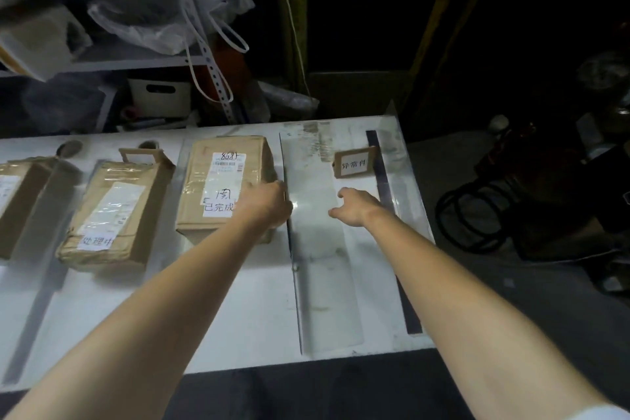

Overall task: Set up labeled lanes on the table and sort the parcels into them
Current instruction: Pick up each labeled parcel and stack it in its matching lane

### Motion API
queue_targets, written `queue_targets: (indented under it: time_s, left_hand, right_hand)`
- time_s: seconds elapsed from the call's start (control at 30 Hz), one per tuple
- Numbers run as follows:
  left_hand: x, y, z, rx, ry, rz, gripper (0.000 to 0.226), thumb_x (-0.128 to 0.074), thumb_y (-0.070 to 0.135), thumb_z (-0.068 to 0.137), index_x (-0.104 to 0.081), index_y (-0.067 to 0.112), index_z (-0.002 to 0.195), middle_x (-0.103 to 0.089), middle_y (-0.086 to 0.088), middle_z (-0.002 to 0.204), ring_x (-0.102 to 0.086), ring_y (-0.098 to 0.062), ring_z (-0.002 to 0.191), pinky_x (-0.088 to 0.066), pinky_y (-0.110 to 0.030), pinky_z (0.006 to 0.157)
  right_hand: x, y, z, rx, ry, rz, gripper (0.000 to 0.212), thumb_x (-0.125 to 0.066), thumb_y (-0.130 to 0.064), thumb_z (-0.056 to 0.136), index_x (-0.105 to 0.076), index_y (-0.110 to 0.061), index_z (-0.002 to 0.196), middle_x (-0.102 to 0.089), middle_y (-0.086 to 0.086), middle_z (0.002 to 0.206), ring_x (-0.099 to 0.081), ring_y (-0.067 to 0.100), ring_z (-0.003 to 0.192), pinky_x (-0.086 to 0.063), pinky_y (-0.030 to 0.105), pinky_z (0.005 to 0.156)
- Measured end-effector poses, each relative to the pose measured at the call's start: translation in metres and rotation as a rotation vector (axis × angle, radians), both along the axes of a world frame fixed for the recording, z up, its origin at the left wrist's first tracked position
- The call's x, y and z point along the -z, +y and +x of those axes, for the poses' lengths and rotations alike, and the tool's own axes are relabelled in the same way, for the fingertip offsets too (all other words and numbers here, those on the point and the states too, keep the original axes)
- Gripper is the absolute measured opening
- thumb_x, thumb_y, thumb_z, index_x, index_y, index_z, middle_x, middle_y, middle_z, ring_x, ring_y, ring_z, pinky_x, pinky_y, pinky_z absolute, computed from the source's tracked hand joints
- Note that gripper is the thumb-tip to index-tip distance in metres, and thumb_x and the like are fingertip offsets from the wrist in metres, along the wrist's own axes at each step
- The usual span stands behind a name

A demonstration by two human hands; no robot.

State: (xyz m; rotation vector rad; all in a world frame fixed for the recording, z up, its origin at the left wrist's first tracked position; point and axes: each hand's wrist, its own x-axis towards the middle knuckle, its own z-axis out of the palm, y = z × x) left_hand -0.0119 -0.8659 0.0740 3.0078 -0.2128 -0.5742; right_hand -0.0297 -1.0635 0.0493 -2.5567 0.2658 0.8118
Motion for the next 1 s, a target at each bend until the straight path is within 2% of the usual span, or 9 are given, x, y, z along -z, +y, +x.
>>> queue_targets:
  time_s: [0.07,0.13,0.2,0.33,0.5,0.63,0.7,0.83,1.0]
  left_hand:
    - [0.009,-0.004,-0.008,-0.016,-0.056,0.035,0.027,-0.046,0.027,0.096,-0.057,0.020,0.119,-0.061,-0.015,0.122,-0.046,-0.039,0.115,-0.047,-0.044,0.091]
    - [0.016,-0.008,-0.017,0.017,-0.082,0.076,0.033,-0.047,0.029,0.096,-0.057,0.022,0.126,-0.059,-0.011,0.127,-0.046,-0.037,0.118,-0.046,-0.042,0.088]
    - [0.025,-0.013,-0.025,0.041,-0.071,0.081,0.037,-0.049,0.029,0.095,-0.057,0.022,0.130,-0.060,-0.009,0.127,-0.050,-0.034,0.119,-0.047,-0.040,0.088]
    - [0.039,-0.021,-0.041,0.051,-0.031,0.064,0.034,-0.047,0.019,0.095,-0.057,0.017,0.127,-0.061,-0.010,0.116,-0.063,-0.034,0.104,-0.049,-0.037,0.075]
    - [0.056,-0.024,-0.060,0.020,0.088,0.044,0.041,-0.050,0.017,0.096,-0.050,0.017,0.137,-0.060,-0.009,0.126,-0.063,-0.034,0.108,-0.054,-0.042,0.083]
    - [0.072,-0.017,-0.077,-0.121,0.180,-0.048,0.052,-0.050,0.020,0.094,-0.036,0.021,0.143,-0.063,-0.011,0.120,-0.061,-0.036,0.106,-0.050,-0.040,0.078]
    - [0.078,-0.014,-0.084,-0.167,0.186,-0.066,0.058,-0.052,0.021,0.094,-0.027,0.022,0.147,-0.063,-0.012,0.119,-0.062,-0.037,0.104,-0.050,-0.042,0.081]
    - [0.085,-0.011,-0.087,-0.201,0.175,-0.072,0.064,-0.054,0.022,0.096,-0.023,0.020,0.151,-0.063,-0.012,0.122,-0.062,-0.037,0.105,-0.052,-0.042,0.083]
    - [0.088,-0.017,-0.086,-0.177,0.115,-0.125,0.070,-0.048,0.011,0.093,-0.013,0.020,0.154,-0.065,-0.015,0.115,-0.063,-0.040,0.096,-0.052,-0.042,0.076]
  right_hand:
    - [0.014,-0.004,0.002,-0.027,0.012,0.013,0.057,-0.057,-0.039,0.094,-0.043,-0.016,0.145,-0.054,0.009,0.139,-0.055,0.030,0.121,-0.048,0.037,0.091]
    - [0.027,-0.005,0.002,-0.040,0.019,0.016,0.054,-0.058,-0.037,0.094,-0.045,-0.015,0.141,-0.055,0.009,0.137,-0.056,0.030,0.119,-0.049,0.038,0.093]
    - [0.037,-0.005,0.004,-0.044,0.025,0.017,0.052,-0.057,-0.037,0.094,-0.047,-0.015,0.139,-0.056,0.008,0.136,-0.056,0.030,0.118,-0.049,0.038,0.094]
    - [0.052,-0.004,0.008,-0.036,0.016,0.025,0.054,-0.058,-0.039,0.093,-0.046,-0.015,0.140,-0.056,0.008,0.136,-0.056,0.030,0.119,-0.050,0.037,0.093]
    - [0.065,0.000,0.010,-0.004,-0.007,0.028,0.057,-0.057,-0.038,0.092,-0.044,-0.015,0.142,-0.056,0.009,0.136,-0.054,0.032,0.120,-0.051,0.039,0.092]
    - [0.070,0.003,0.014,0.047,-0.039,0.064,0.057,-0.058,-0.039,0.092,-0.045,-0.015,0.142,-0.057,0.010,0.134,-0.055,0.033,0.120,-0.052,0.039,0.093]
    - [0.073,0.006,0.016,0.076,-0.052,0.097,0.056,-0.059,-0.039,0.093,-0.046,-0.014,0.141,-0.057,0.011,0.134,-0.055,0.033,0.120,-0.052,0.040,0.095]
    - [0.077,0.013,0.016,0.118,-0.077,0.136,0.054,-0.059,-0.038,0.092,-0.048,-0.012,0.138,-0.058,0.011,0.133,-0.055,0.033,0.119,-0.051,0.040,0.095]
    - [0.080,0.021,0.020,0.259,-0.094,0.208,0.052,-0.061,-0.035,0.090,-0.050,-0.012,0.135,-0.056,0.012,0.133,-0.056,0.034,0.118,-0.051,0.037,0.092]
